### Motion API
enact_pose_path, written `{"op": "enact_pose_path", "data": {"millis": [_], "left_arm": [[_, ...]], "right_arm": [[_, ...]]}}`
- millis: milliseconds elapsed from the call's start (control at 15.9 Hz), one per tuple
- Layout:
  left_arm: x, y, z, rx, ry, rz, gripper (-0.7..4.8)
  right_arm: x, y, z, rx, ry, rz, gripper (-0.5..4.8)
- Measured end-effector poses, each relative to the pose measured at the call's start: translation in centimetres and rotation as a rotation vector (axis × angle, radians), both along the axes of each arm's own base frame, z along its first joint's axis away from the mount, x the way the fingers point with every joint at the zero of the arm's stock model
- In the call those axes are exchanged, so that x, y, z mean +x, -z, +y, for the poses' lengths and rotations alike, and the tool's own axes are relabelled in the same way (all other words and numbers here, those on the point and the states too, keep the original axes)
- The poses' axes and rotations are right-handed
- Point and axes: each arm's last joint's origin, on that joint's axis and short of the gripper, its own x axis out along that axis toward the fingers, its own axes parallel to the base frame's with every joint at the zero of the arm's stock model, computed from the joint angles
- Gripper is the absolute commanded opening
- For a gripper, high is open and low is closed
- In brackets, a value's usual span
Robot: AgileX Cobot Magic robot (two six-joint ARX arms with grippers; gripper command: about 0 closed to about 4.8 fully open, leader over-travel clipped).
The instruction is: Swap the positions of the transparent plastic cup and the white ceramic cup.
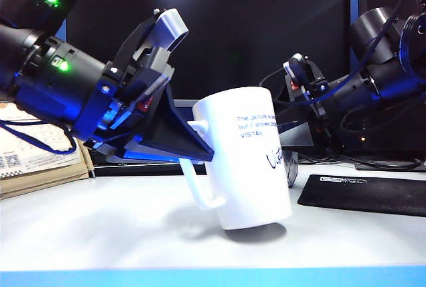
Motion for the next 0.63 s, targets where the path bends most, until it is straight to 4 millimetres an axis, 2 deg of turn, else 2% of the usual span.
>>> {"op": "enact_pose_path", "data": {"millis": [252, 441, 631], "left_arm": [[0.0, 0.0, 0.0, 0.003, 0.000, 0.004, -0.06], [-0.1, 0.2, 0.1, 0.013, 0.000, 0.014, -0.06], [-0.1, 0.3, 0.1, 0.021, 0.000, 0.023, -0.06]], "right_arm": [[0.0, -0.3, 0.7, 0.013, -0.013, -0.033, 2.12], [0.1, -0.5, 1.2, -0.004, 0.040, -0.061, 2.12], [0.4, 0.2, 1.2, -0.016, 0.076, -0.054, 2.12]]}}
